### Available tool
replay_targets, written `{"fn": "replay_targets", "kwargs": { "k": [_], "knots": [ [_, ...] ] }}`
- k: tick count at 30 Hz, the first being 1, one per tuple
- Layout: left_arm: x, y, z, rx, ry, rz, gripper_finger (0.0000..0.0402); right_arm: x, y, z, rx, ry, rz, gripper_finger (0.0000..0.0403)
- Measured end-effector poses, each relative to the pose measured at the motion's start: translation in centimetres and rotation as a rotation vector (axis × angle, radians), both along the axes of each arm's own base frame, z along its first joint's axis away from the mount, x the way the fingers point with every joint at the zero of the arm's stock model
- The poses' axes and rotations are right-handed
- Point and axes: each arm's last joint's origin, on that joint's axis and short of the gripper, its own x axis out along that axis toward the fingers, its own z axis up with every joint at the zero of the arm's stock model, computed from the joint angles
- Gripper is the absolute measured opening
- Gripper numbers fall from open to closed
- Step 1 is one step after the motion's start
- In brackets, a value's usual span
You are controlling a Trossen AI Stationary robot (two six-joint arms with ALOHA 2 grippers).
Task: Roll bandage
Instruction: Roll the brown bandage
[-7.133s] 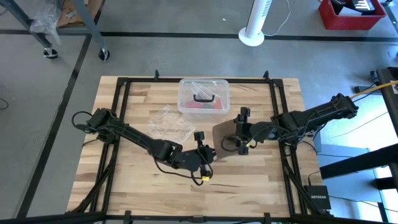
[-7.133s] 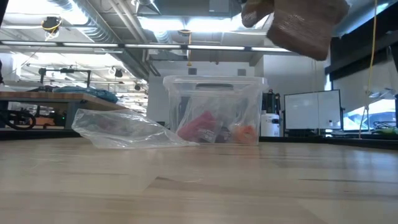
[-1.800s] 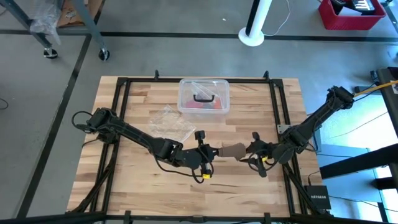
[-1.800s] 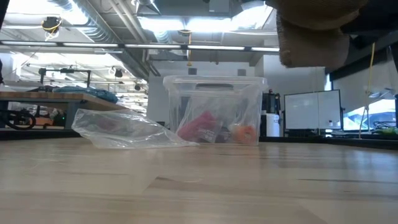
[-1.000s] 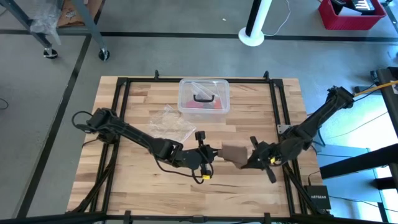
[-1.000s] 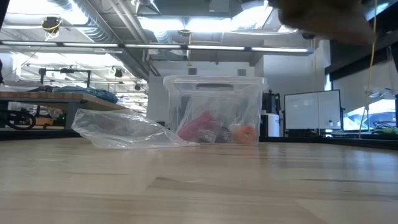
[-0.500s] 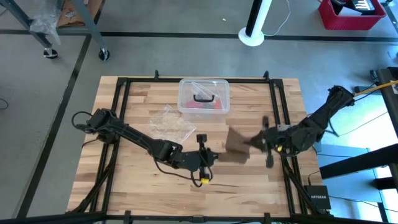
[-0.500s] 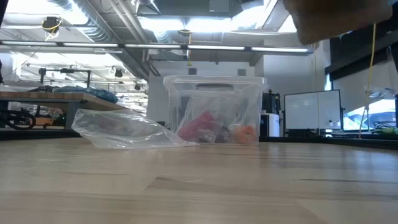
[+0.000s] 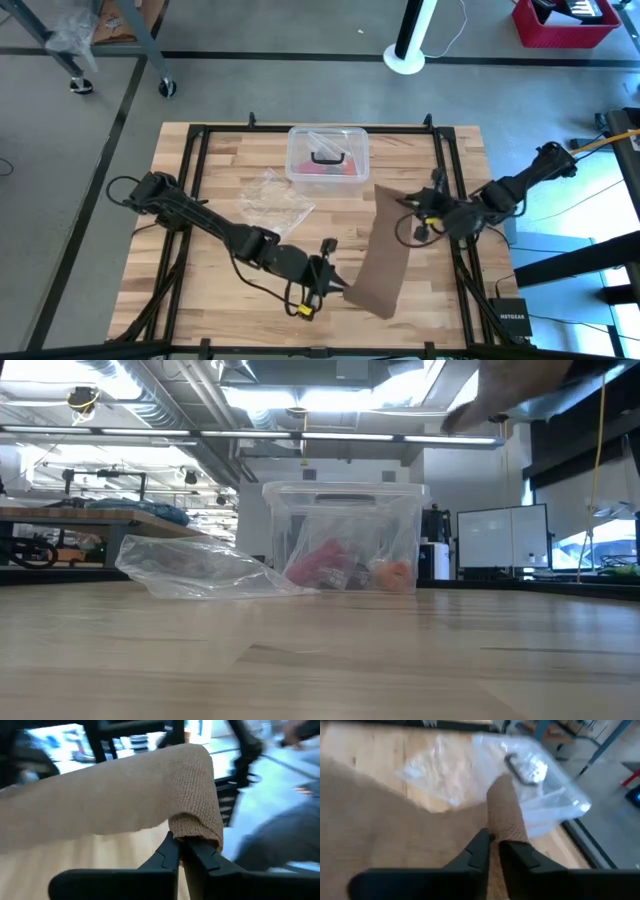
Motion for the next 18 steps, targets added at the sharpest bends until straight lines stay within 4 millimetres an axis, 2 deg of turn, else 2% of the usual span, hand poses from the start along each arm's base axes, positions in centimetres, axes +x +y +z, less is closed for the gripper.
{"fn": "replay_targets", "kwargs": {
  "k": [3, 7, 10, 14, 18],
  "knots": [
    [0.0, -0.2, -0.1, -0.046, 0.021, -0.062, 0.0001, 1.0, -0.3, -0.5, 0.026, 0.034, -0.012, 0.0101],
    [-0.1, -0.1, -0.3, -0.050, 0.051, -0.062, 0.0001, 1.7, -0.3, -0.7, 0.045, 0.052, 0.008, 0.0178],
    [0.1, 0.4, -0.5, -0.036, 0.063, -0.036, 0.0001, 1.9, -0.2, -0.6, 0.052, 0.048, 0.039, 0.0220],
    [0.5, 0.9, -0.8, -0.034, 0.067, -0.007, 0.0001, 1.9, -0.2, -0.6, 0.086, 0.042, 0.038, 0.0253],
    [0.7, 1.0, -1.0, -0.039, 0.070, 0.002, 0.0001, 2.3, 0.1, -0.3, 0.092, 0.020, 0.078, 0.0268]
  ]
}}
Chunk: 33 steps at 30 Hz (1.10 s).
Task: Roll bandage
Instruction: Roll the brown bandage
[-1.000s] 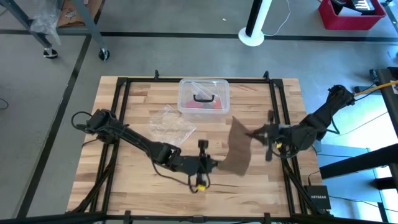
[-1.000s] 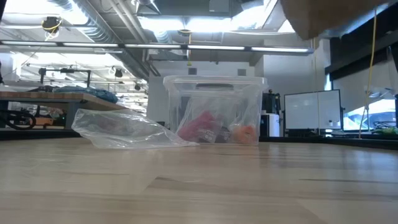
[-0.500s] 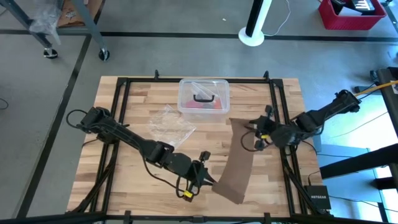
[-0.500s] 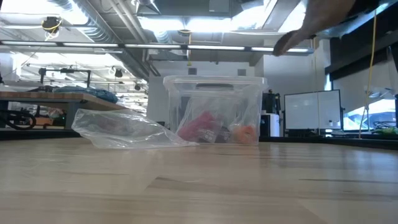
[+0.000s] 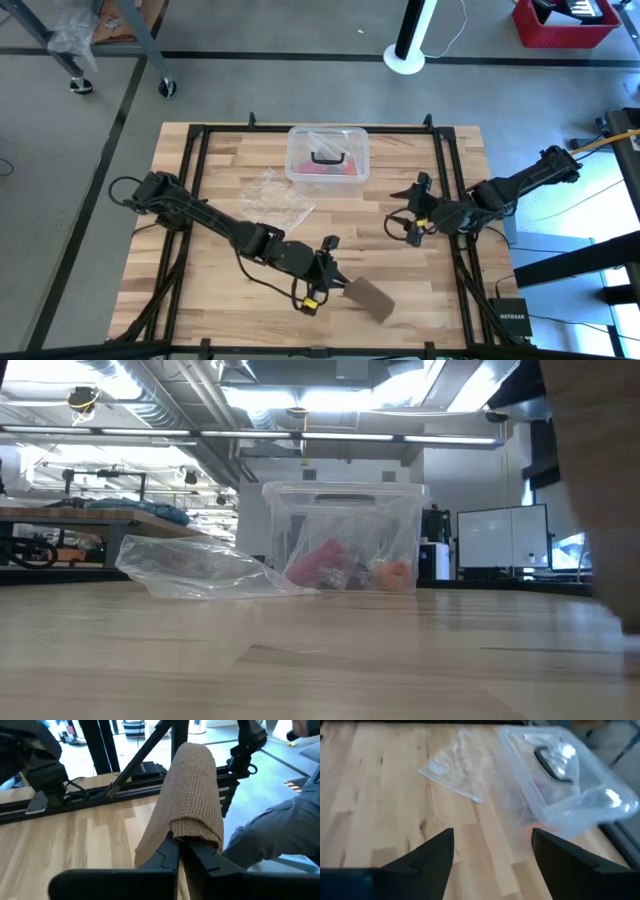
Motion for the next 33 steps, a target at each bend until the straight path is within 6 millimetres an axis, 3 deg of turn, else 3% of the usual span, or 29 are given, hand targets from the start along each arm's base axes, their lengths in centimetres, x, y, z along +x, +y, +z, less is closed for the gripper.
{"fn": "replay_targets", "kwargs": {
  "k": [2, 6, 9, 16, 19, 25, 33],
  "knots": [
    [0.0, 0.0, 0.0, 0.001, -0.004, 0.005, 0.0001, -0.1, -0.1, 0.6, -0.034, 0.014, 0.022, 0.0271],
    [0.0, 0.0, 0.0, 0.009, -0.003, 0.024, 0.0001, -1.1, 0.6, 2.7, 0.100, 0.006, 0.116, 0.0269],
    [0.0, 0.0, 0.0, 0.025, -0.008, 0.071, 0.0001, -2.1, 1.7, 2.8, 0.166, 0.002, 0.194, 0.0265],
    [0.0, 0.6, -0.2, 0.044, -0.011, 0.285, 0.0001, -4.8, 5.3, -1.3, 0.177, 0.038, 0.309, 0.0264],
    [0.2, 1.3, -0.2, 0.040, -0.018, 0.376, 0.0001, -5.6, 5.7, -2.2, 0.166, 0.020, 0.265, 0.0264],
    [0.5, 2.2, -0.1, 0.003, -0.024, 0.427, 0.0001, -5.6, 5.5, -2.4, 0.201, -0.018, 0.166, 0.0264],
    [0.6, 2.3, 0.1, -0.005, -0.041, 0.430, 0.0001, -4.5, 6.1, -3.4, 0.156, -0.126, 0.173, 0.0264]
  ]
}}
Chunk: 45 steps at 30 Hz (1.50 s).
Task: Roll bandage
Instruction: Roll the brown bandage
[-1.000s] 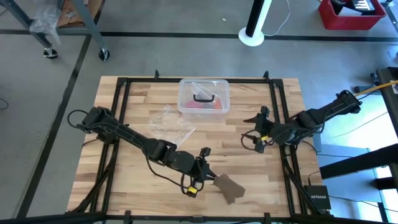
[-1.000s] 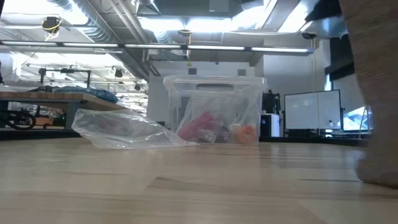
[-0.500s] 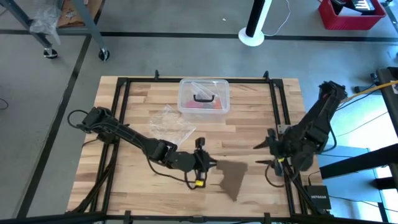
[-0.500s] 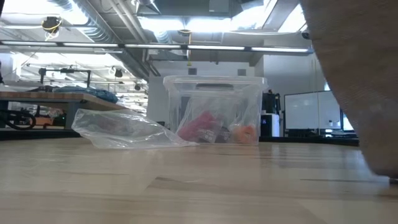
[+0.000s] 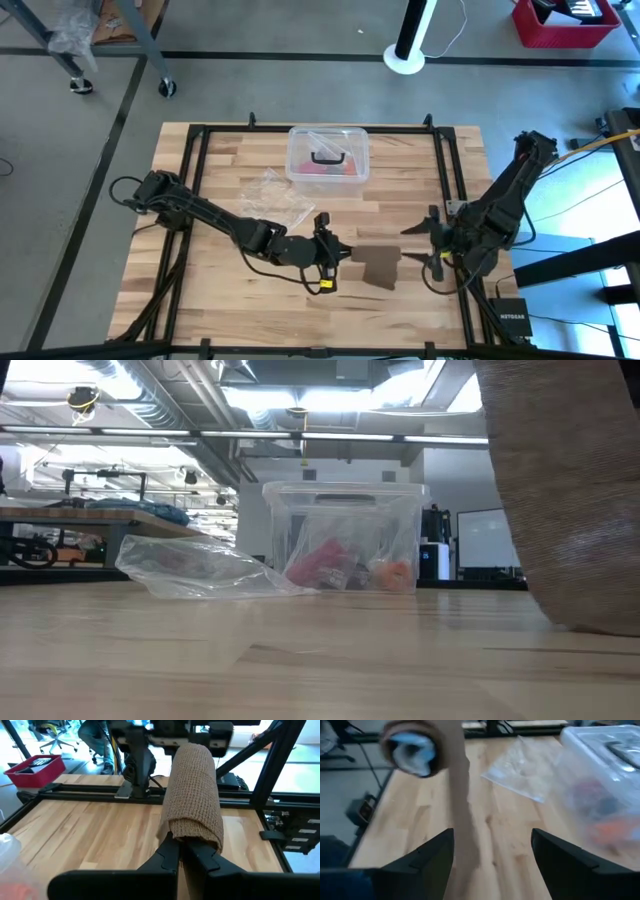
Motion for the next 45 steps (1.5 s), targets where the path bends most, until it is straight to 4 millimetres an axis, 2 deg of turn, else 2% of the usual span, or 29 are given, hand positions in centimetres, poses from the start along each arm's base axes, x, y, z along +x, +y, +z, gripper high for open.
{"fn": "replay_targets", "kwargs": {
  "k": [5, 9, 14, 17, 22, 29, 31, 35, 38, 41, 45],
  "knots": [
    [0.1, 0.1, 0.0, 0.000, 0.001, 0.004, 0.0001, 0.3, 0.5, -1.7, 0.047, -0.053, 0.024, 0.0264],
    [0.1, 0.3, 0.0, 0.000, 0.001, 0.007, 0.0001, 0.4, 0.5, -1.6, 0.051, -0.069, 0.013, 0.0264],
    [0.1, 0.2, 0.1, 0.030, -0.004, -0.003, 0.0001, 1.3, 0.5, -1.5, -0.045, -0.114, -0.028, 0.0263],
    [0.1, 0.3, 0.1, 0.008, -0.008, 0.006, 0.0001, 1.6, 1.0, -1.4, -0.077, -0.129, 0.010, 0.0247],
    [0.2, 0.1, 0.3, 0.022, -0.031, -0.003, 0.0001, 2.5, 1.8, -2.5, -0.175, -0.113, -0.015, 0.0185],
    [-0.3, -1.5, 0.5, 0.054, -0.033, -0.165, 0.0001, 2.6, 1.8, -2.6, -0.379, -0.116, -0.019, 0.0033],
    [-0.4, -1.9, 0.5, 0.054, -0.030, -0.235, 0.0001, 2.6, 1.7, -2.2, -0.421, -0.122, 0.002, 0.0010],
    [-0.5, -2.5, 0.4, -0.001, -0.015, -0.441, 0.0001, 2.7, 1.9, 0.2, -0.482, -0.158, 0.023, 0.0018],
    [-0.7, -2.9, 0.5, -0.041, -0.013, -0.564, 0.0001, 2.8, 2.0, 2.0, -0.598, -0.171, 0.040, 0.0006],
    [-1.0, -3.6, 0.4, -0.061, -0.005, -0.609, 0.0001, 2.9, 2.0, 4.1, -0.713, -0.184, 0.023, 0.0008],
    [-1.0, -3.5, 0.4, -0.057, 0.000, -0.597, 0.0001, 3.1, 1.7, 7.1, -0.776, -0.210, 0.024, 0.0004]
  ]
}}
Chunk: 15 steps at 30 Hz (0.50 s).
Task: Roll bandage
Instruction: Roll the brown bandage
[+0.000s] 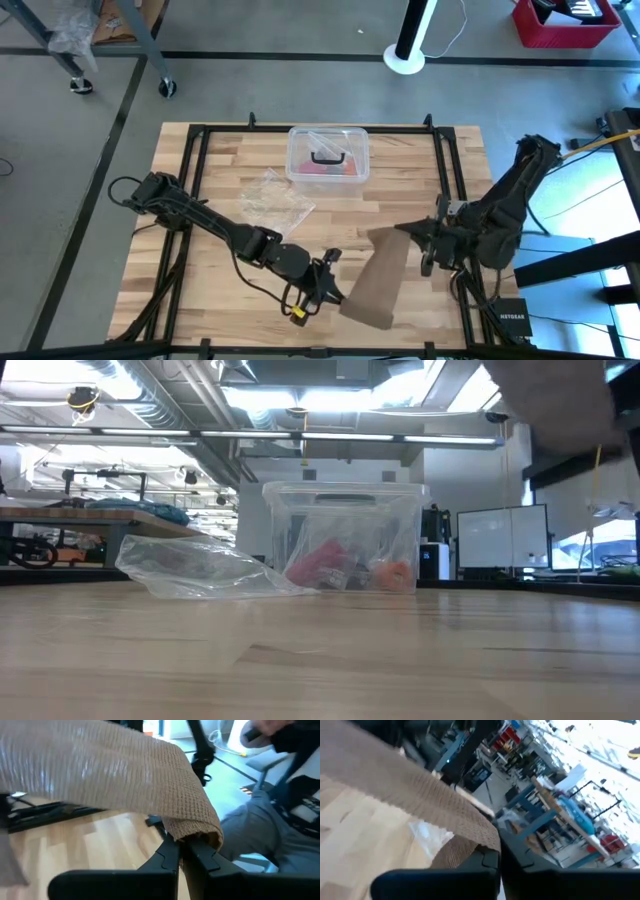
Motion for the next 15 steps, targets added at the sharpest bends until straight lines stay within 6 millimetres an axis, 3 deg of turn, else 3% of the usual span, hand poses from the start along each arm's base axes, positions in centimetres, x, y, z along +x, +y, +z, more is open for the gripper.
{"fn": "replay_targets", "kwargs": {
  "k": [3, 15],
  "knots": [
    [0.4, 0.7, -0.2, 0.005, 0.000, 0.060, 0.0001, 0.6, -0.7, 1.6, 0.010, -0.017, 0.004, 0.0007],
    [2.0, 2.3, -1.8, 0.003, 0.037, 0.145, 0.0001, 3.1, -2.9, 4.0, 0.062, -0.037, 0.088, 0.0003]
  ]
}}
